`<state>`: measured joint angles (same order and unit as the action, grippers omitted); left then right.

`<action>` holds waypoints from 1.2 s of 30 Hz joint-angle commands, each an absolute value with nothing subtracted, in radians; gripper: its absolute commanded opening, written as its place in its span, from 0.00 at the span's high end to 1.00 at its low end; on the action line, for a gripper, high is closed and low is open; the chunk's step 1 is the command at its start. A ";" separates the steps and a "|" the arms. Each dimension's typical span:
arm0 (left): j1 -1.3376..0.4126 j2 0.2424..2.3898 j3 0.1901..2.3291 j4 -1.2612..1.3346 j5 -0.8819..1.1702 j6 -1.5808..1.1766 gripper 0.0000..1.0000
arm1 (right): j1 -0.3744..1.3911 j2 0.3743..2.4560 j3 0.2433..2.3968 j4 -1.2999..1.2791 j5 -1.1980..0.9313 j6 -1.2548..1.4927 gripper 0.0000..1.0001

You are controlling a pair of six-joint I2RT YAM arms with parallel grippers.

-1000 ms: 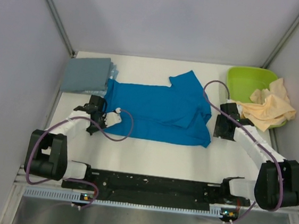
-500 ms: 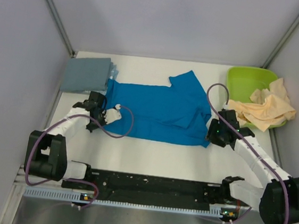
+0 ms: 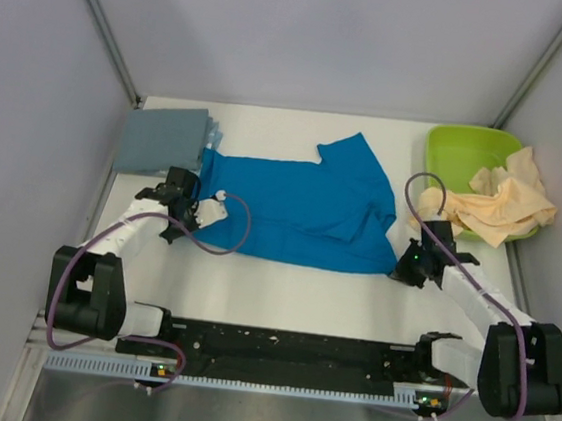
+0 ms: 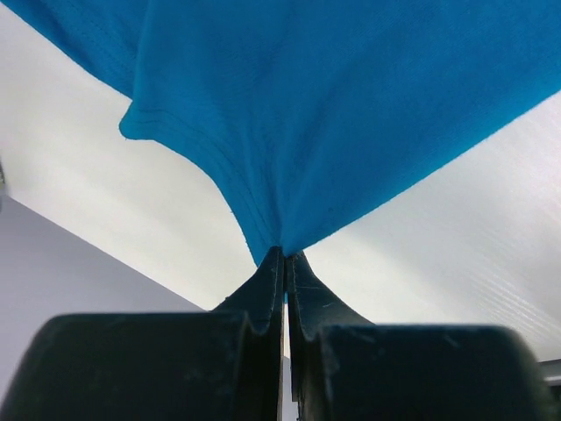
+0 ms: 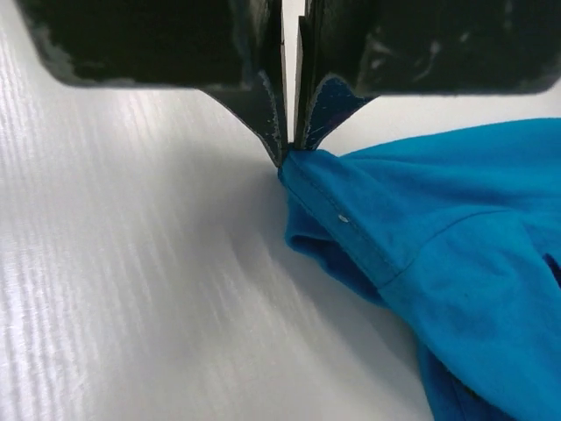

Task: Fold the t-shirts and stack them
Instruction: Fold the flattened tshirt in 1/3 of the way

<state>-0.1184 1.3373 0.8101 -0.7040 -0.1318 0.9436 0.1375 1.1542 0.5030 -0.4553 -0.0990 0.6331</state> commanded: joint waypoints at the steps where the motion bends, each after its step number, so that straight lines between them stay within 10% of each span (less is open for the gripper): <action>1: -0.104 1.304 0.868 -0.706 -0.190 0.931 1.00 | 0.063 1.085 0.517 -0.423 -0.068 0.574 1.00; 29: -0.133 1.190 0.805 -1.339 -0.126 0.907 0.97 | -0.025 0.631 0.664 -1.103 -0.109 0.669 1.00; 33: -0.140 1.184 0.762 -1.399 -0.109 0.905 0.64 | -0.025 0.519 0.663 -1.198 -0.071 0.759 0.50; 36: -0.141 1.181 0.771 -1.419 -0.129 0.908 0.39 | -0.025 0.465 0.721 -1.272 0.036 0.837 0.39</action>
<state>-0.1364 1.2022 0.7670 -1.2991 -0.1211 0.9077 -0.0154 0.5190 0.6441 -1.1484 -0.1062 0.7212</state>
